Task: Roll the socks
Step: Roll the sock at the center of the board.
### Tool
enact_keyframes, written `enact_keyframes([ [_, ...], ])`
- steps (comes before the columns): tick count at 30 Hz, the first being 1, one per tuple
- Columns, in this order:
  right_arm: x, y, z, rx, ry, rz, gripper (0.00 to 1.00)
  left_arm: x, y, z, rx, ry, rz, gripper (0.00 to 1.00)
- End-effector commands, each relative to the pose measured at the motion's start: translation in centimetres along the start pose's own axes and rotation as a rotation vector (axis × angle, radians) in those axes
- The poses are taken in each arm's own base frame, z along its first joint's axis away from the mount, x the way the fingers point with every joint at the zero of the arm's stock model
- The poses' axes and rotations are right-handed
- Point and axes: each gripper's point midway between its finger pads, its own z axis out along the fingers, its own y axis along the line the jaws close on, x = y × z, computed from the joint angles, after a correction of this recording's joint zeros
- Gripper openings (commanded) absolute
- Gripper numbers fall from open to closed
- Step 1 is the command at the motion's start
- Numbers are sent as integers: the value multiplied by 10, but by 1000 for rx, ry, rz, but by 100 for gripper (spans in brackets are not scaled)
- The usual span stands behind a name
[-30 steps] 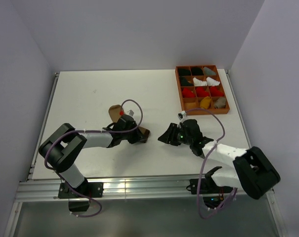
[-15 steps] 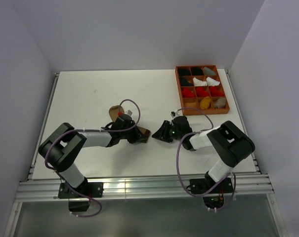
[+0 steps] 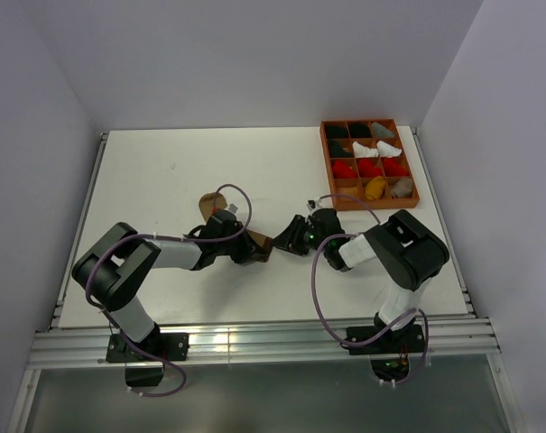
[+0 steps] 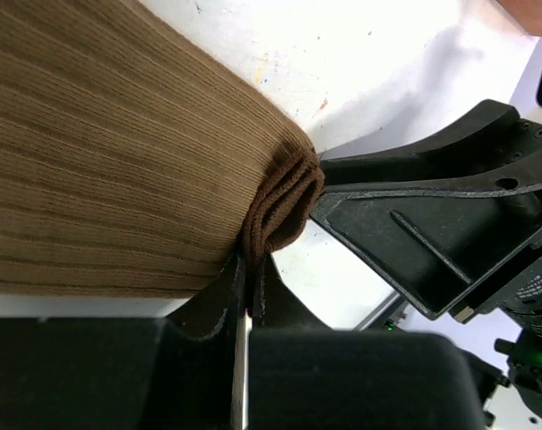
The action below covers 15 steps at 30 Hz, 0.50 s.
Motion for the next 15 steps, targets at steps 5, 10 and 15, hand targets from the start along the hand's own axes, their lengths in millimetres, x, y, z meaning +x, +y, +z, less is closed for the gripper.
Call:
enact_keyframes([
  [5, 10, -25, 10, 118, 47, 26, 38, 3, -2, 3, 52, 30, -49, 0],
  [10, 14, -28, 12, 161, 76, 33, 38, 1, -2, 2, 66, 29, -69, 0],
  [15, 25, -35, 14, 210, 128, 48, 37, -2, -3, 2, 78, 28, -86, 0],
])
